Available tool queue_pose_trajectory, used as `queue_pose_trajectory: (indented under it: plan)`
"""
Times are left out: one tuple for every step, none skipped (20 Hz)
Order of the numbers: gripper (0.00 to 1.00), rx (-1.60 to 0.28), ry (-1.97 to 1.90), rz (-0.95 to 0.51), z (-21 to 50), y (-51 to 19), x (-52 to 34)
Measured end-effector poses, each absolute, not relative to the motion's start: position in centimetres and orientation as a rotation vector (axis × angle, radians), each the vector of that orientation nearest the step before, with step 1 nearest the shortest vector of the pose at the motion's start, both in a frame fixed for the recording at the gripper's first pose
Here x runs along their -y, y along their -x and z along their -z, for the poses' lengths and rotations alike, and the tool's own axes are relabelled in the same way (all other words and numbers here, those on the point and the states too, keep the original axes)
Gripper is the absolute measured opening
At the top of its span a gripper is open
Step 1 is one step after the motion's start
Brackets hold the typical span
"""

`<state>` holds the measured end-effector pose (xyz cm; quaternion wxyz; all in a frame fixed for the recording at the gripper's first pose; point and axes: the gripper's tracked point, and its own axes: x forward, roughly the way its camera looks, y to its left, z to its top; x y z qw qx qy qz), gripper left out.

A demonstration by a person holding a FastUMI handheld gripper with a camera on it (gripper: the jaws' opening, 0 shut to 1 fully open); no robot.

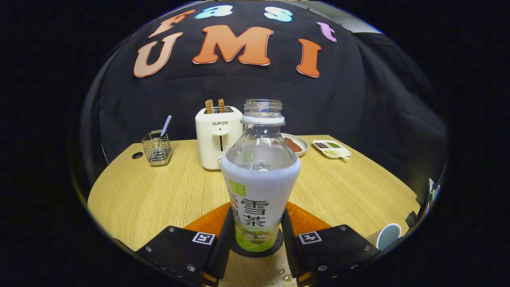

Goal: Take the bottle from table, then pour the juice into the cup, finally place the bottle on the coaster

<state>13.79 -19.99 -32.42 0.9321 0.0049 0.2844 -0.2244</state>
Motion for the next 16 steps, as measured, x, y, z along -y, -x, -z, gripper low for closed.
queue_pose_trajectory:
  plan:
    - [0.62,-0.583,-0.014,0.457,32.5,-13.6,20.0]
    - [0.63,-0.583,-0.014,0.457,32.6,-13.5,20.0]
    - [0.65,-0.588,-0.012,0.46,32.8,-13.3,20.0]
    - [0.66,-0.593,-0.005,0.464,33.1,-13.0,20.0]
    - [0.74,-0.597,-0.001,0.459,33.2,-12.7,19.9]
    - [0.8,-0.605,0.0,0.455,33.2,-12.4,19.6]
    - [0.87,-0.609,-0.001,0.451,33.3,-12.1,19.5]
    - [0.9,-0.61,-0.008,0.44,33.2,-11.8,19.1]
    - [0.94,-0.611,-0.017,0.43,33.0,-11.4,18.8]
    - [0.96,-0.604,-0.023,0.43,32.6,-11.1,18.7]
    - [0.98,-0.593,-0.03,0.429,31.9,-10.7,18.6]
    - [0.98,-0.579,-0.041,0.43,31.0,-10.4,18.5]
    - [0.98,-0.562,-0.057,0.426,30.2,-9.9,18.3]
    - [0.98,-0.544,-0.074,0.422,29.1,-9.5,18.1]
    - [0.98,-0.518,-0.097,0.422,28.0,-9.1,18.0]
    - [0.97,-0.485,-0.123,0.42,26.6,-8.6,17.7]
